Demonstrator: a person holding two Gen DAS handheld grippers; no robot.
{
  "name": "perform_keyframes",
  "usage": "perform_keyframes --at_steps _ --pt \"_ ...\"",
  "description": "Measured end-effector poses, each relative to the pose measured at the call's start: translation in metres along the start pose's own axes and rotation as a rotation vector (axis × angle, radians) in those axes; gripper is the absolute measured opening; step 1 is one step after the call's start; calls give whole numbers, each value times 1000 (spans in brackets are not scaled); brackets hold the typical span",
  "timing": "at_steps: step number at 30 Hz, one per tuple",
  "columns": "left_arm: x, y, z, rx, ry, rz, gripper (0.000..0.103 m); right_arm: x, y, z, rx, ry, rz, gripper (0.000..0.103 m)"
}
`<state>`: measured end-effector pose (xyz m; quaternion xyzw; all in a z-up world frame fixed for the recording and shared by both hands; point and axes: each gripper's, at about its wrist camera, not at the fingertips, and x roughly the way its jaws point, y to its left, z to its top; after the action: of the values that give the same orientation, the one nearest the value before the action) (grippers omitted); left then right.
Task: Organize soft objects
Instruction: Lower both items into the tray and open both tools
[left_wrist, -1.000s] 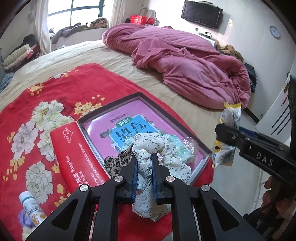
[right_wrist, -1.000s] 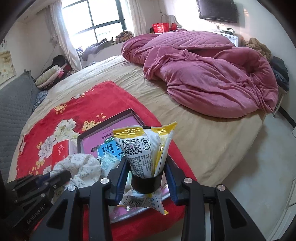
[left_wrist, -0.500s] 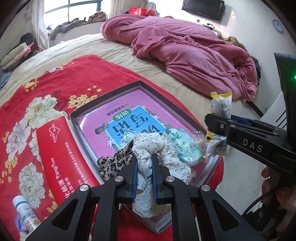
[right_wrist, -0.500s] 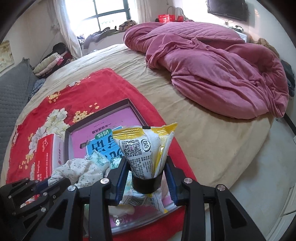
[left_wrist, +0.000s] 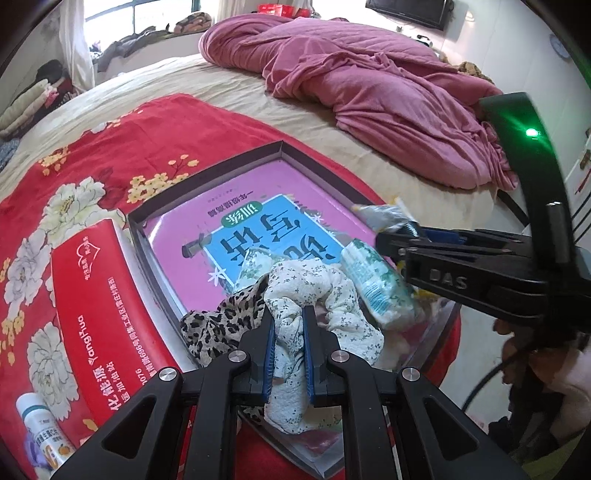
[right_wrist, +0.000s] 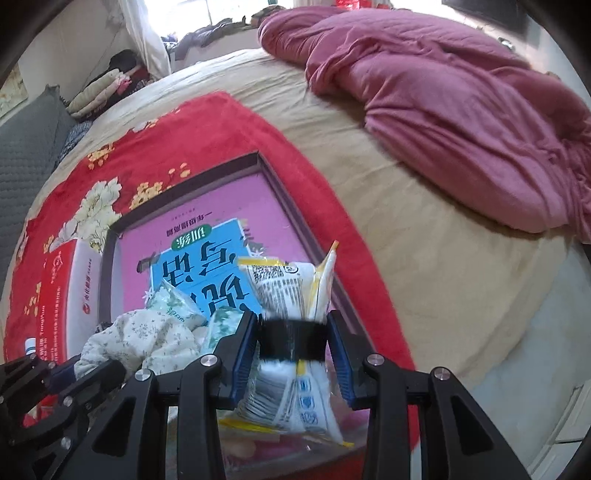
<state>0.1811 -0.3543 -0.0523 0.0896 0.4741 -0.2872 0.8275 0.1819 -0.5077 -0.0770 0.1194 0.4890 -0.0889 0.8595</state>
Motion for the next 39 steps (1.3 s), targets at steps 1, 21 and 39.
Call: perform_keyframes --at_steps 1,21,39 --pt "1 1 0 0 1 0 13 3 1 0 -4 5 0 39" --pt "6 4 5 -12 4 -17 17 4 7 7 -41 -1 6 53" --pt "-6 6 8 -33 -26 -43 43 -47 -14 -15 15 -93 -38 59"
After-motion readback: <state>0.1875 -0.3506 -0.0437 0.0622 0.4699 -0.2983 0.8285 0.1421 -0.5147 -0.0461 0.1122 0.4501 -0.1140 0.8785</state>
